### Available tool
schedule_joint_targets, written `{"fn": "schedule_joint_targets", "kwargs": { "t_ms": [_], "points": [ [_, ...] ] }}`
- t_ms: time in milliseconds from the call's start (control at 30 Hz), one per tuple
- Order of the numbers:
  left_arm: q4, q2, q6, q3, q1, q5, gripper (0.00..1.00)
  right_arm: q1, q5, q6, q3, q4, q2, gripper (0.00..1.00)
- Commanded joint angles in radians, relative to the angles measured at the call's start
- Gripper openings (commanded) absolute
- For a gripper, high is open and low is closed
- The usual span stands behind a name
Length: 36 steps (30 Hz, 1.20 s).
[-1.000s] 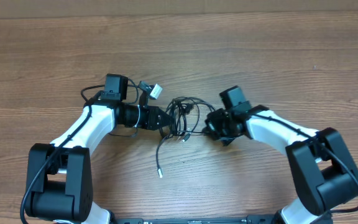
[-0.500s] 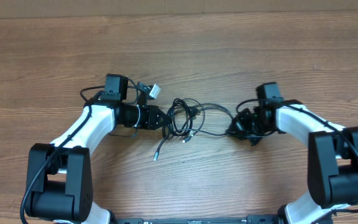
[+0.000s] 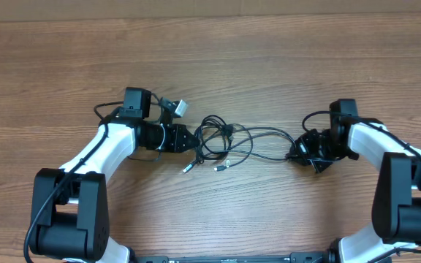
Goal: Untangle cables
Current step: 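Pull the strand far rightward with the right gripper, stretching the cable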
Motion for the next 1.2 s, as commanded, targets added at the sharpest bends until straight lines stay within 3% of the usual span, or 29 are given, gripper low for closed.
{"fn": "schedule_joint_targets", "kwargs": {
  "t_ms": [0,267,467,667,800,867,1100,1167],
  "points": [
    [-0.019,0.009,-0.134,0.014,0.027,-0.214,0.04,-0.088,0.247,0.025,-0.029,0.013,0.042,0.04],
    [-0.031,0.009,-0.167,0.014,0.057,-0.246,0.04,-0.237,-0.242,-0.035,-0.029,0.138,0.042,0.04],
    [-0.028,0.009,-0.167,0.014,0.057,-0.242,0.04,-0.294,-0.306,-0.102,-0.029,0.165,0.042,0.04],
    [-0.027,0.009,-0.167,0.014,0.057,-0.242,0.04,-0.295,-0.326,-0.364,-0.029,0.145,0.042,0.04],
    [-0.026,0.009,-0.167,0.014,0.057,-0.242,0.04,-0.295,-0.597,-0.662,-0.029,0.119,0.042,0.04],
    [-0.024,0.009,-0.167,0.014,0.057,-0.242,0.04,-0.294,-0.713,-0.736,-0.029,0.112,0.042,0.04],
    [-0.023,0.009,-0.167,0.014,0.056,-0.239,0.04,-0.294,-1.031,-0.718,-0.029,0.204,0.042,0.04],
    [-0.023,0.009,-0.167,0.014,0.056,-0.239,0.04,-0.295,-1.071,-0.607,-0.016,0.246,0.042,0.04]
  ]
}}
